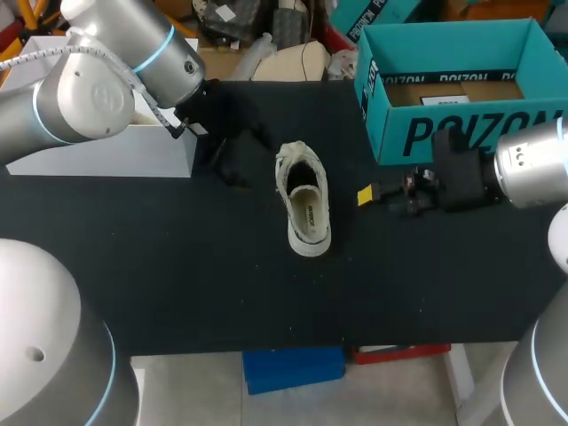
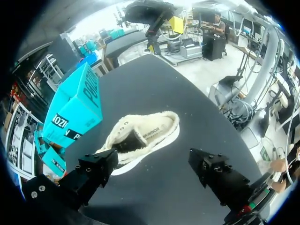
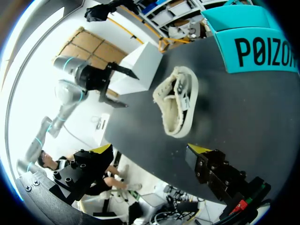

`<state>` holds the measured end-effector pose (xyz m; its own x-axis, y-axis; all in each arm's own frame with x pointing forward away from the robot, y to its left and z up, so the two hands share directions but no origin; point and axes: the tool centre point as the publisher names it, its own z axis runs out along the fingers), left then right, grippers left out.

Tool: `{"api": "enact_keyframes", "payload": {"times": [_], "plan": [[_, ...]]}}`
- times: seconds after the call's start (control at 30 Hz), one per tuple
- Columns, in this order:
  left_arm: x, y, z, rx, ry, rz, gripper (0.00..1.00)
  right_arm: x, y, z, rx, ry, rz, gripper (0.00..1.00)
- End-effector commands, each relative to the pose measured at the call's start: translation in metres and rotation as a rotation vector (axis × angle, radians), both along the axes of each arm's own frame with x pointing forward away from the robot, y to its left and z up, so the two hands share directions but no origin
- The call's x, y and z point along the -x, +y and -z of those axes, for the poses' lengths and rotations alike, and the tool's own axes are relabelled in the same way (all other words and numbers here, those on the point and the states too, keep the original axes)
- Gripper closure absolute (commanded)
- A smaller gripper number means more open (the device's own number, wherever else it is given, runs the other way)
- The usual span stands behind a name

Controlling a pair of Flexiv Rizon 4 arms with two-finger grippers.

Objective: Take the shoe out of the shoebox, open the shoe tongue, remove and reinsert the insole, then place the shoe into the shoebox

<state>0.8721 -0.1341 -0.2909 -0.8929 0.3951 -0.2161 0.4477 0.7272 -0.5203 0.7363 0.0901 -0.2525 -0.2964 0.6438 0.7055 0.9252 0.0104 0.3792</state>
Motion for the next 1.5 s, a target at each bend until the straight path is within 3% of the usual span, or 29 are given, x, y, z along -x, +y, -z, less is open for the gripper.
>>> {"api": "enact_keyframes", "payload": {"times": [0.03,0.63,1.0,1.07,1.17,1.5], "plan": [[0.001,0.000,0.000,-0.002,-0.003,-0.001,0.00,0.000,0.000,0.000,0.001,0.001,0.000,0.00],[0.001,0.000,0.000,-0.002,-0.003,-0.001,0.00,0.000,0.000,0.000,0.001,0.001,0.000,0.00],[-0.033,0.014,0.017,-0.089,-0.407,0.470,0.00,0.000,0.000,0.000,0.001,0.001,0.000,0.00],[-0.041,0.014,0.021,-0.107,-0.468,0.539,0.11,0.000,0.000,0.000,0.001,0.001,0.000,0.00],[-0.050,0.012,0.029,-0.125,-0.558,0.649,0.02,0.000,0.000,0.000,0.001,0.001,0.000,0.00],[-0.044,-0.018,0.041,-0.109,-0.746,0.966,0.09,0.000,0.000,0.000,0.001,0.001,0.000,0.00]]}}
